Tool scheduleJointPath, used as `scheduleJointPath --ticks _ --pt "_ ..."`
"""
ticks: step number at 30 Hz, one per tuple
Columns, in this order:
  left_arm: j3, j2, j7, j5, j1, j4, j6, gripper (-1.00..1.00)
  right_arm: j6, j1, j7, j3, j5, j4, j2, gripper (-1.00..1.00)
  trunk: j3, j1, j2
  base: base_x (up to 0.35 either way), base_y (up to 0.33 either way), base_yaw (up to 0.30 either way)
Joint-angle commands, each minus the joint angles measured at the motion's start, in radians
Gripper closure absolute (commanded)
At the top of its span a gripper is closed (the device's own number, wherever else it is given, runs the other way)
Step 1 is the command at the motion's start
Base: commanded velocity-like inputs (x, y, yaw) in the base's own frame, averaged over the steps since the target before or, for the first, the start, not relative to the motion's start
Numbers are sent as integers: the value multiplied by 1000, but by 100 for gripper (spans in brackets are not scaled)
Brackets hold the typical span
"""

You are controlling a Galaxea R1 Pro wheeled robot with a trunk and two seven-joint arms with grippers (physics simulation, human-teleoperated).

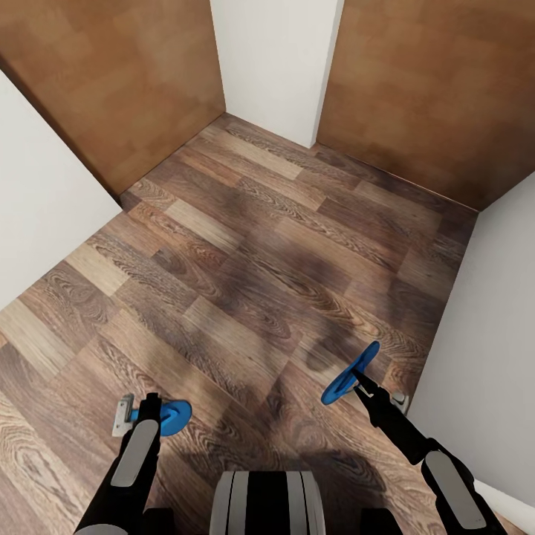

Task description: In the bedroom, move the book from the bed onto either nightstand, and place the two sandals side by side next to the bed.

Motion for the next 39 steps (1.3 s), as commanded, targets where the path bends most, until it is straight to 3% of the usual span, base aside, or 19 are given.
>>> scheduleJointPath --ticks 1,5,9,23,26,30,39 --pt "1 -1 -1 11 0 1 -7 -100 9 0 1 -2 -8 0 0 100 -1 0 0 0 0 0" --pt "1 -1 -3 10 0 9 -30 -100 9 0 1 -2 -8 0 0 100 -1 0 0 0 0 0" --pt "1 2 -4 8 -10 79 -79 -100 9 0 1 -2 -8 0 0 100 -1 0 0 0 0 0" --pt "1 4 -8 8 -58 166 -88 -100 9 0 1 -2 -8 0 0 100 -1 0 0 0 0 0" --pt "1 4 -44 8 -58 169 -88 -100 9 0 1 -2 -8 0 0 100 -1 0 0 0 0 0" --pt "-1 2 -170 9 -58 171 -85 -100 9 0 1 -2 -8 0 0 100 -1 0 0 0 0 0" --pt "-2 1 -192 8 -59 172 -83 -100 9 -1 1 -2 -8 -1 0 100 -1 0 0 0 0 0"
